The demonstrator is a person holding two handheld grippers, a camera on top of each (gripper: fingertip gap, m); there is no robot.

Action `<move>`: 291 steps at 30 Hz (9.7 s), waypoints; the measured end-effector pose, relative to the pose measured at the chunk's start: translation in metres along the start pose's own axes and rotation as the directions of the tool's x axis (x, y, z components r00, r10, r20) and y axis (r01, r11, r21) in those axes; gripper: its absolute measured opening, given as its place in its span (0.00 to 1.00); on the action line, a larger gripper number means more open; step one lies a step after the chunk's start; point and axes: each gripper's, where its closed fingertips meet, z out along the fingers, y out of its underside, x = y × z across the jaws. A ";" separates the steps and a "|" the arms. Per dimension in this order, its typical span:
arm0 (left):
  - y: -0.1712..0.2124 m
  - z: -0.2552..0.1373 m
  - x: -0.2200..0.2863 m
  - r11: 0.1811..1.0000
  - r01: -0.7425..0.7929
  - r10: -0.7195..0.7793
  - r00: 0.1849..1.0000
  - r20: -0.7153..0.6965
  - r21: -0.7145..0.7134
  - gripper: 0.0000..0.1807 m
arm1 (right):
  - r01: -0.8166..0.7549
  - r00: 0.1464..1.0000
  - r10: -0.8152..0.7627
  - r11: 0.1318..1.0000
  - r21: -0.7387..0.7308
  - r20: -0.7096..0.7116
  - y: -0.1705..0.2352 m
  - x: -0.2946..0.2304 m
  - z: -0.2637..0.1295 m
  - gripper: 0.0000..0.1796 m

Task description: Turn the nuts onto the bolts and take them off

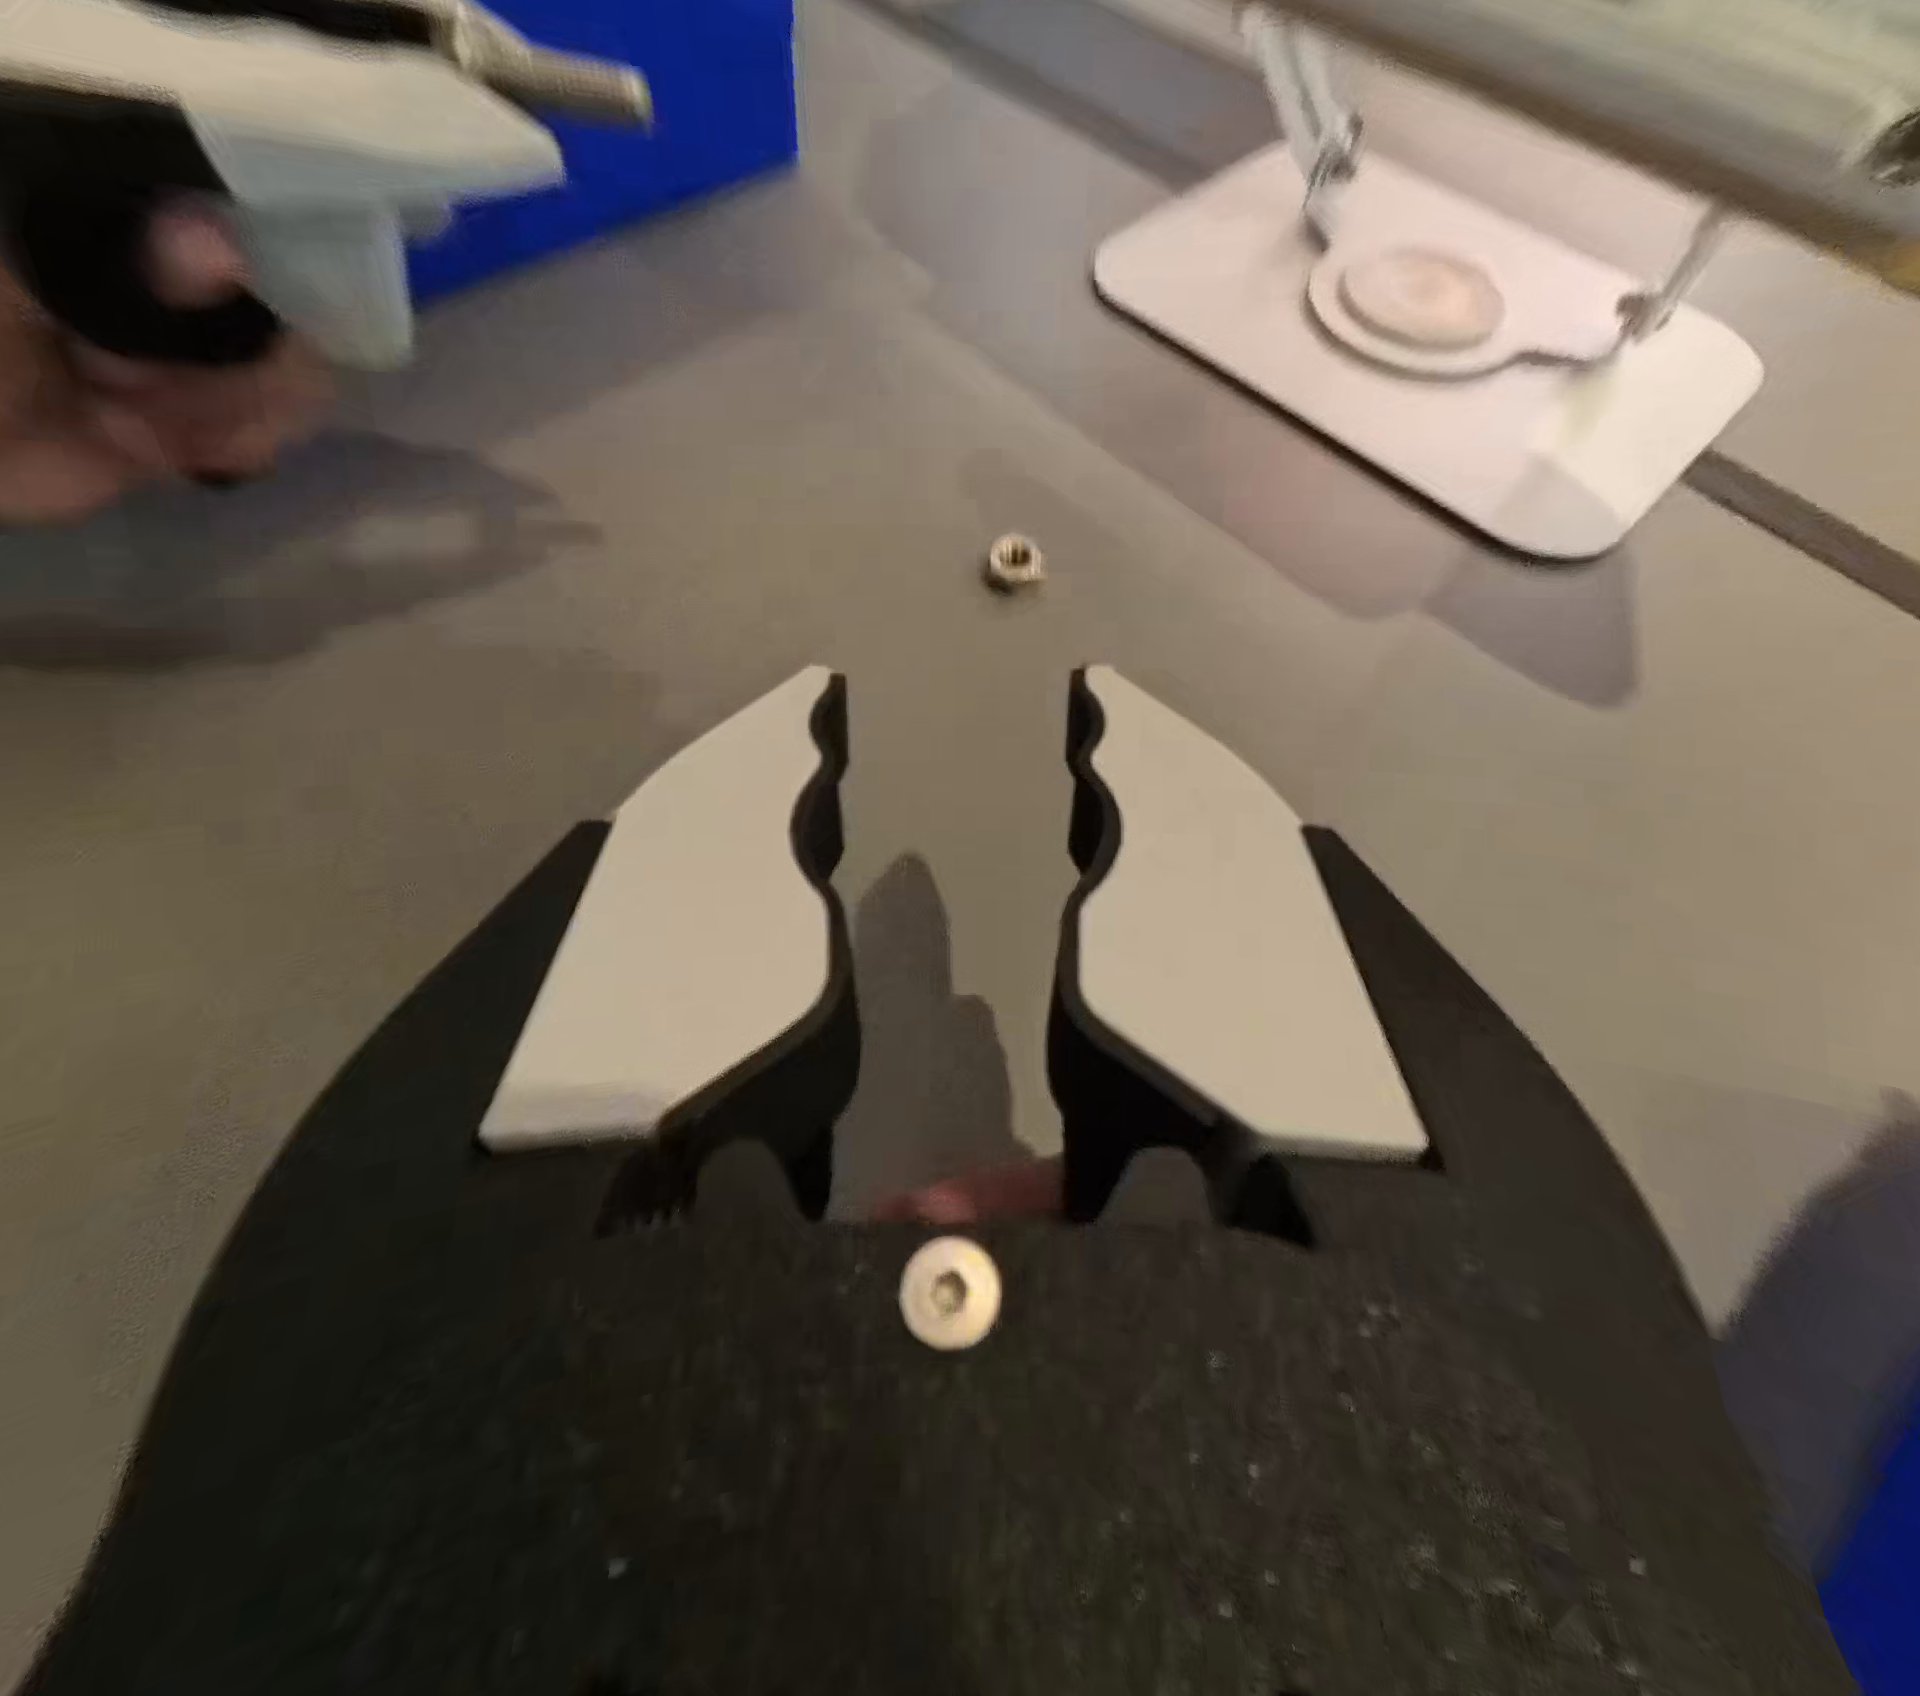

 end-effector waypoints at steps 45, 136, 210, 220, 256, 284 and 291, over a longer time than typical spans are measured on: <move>-0.044 -0.051 0.044 0.942 0.334 -0.286 0.737 -0.612 -0.039 0.10 | 0.257 0.855 -0.431 0.836 0.485 0.289 -0.103 -0.071 -0.040 0.09; -0.019 -0.065 0.106 0.863 0.401 -0.429 0.263 -0.864 -0.306 0.09 | 0.741 0.627 -0.726 0.444 0.504 -0.283 -0.060 -0.112 -0.047 0.19; 0.008 -0.080 0.123 0.917 0.169 -0.394 0.234 -0.889 -0.362 0.10 | 0.797 0.479 -0.875 0.401 0.452 -0.068 -0.035 -0.134 -0.041 0.10; 0.008 -0.067 0.118 0.997 -0.058 -0.007 0.565 -0.825 -0.048 0.10 | 0.109 0.768 -0.344 0.901 0.420 0.540 -0.035 -0.129 -0.038 0.10; 0.004 -0.052 0.104 0.960 0.214 -0.266 0.487 -0.832 -0.182 0.10 | 0.460 0.786 -0.612 0.671 0.582 0.083 -0.037 -0.108 -0.053 0.24; -0.007 -0.068 0.118 0.972 0.194 -0.210 0.451 -0.868 -0.135 0.10 | 0.504 0.757 -0.652 0.621 0.600 0.037 -0.046 -0.126 -0.050 0.21; -0.012 -0.070 0.115 0.967 0.224 -0.215 0.440 -0.872 -0.125 0.09 | 0.500 0.761 -0.643 0.668 0.551 0.087 -0.035 -0.126 -0.033 0.22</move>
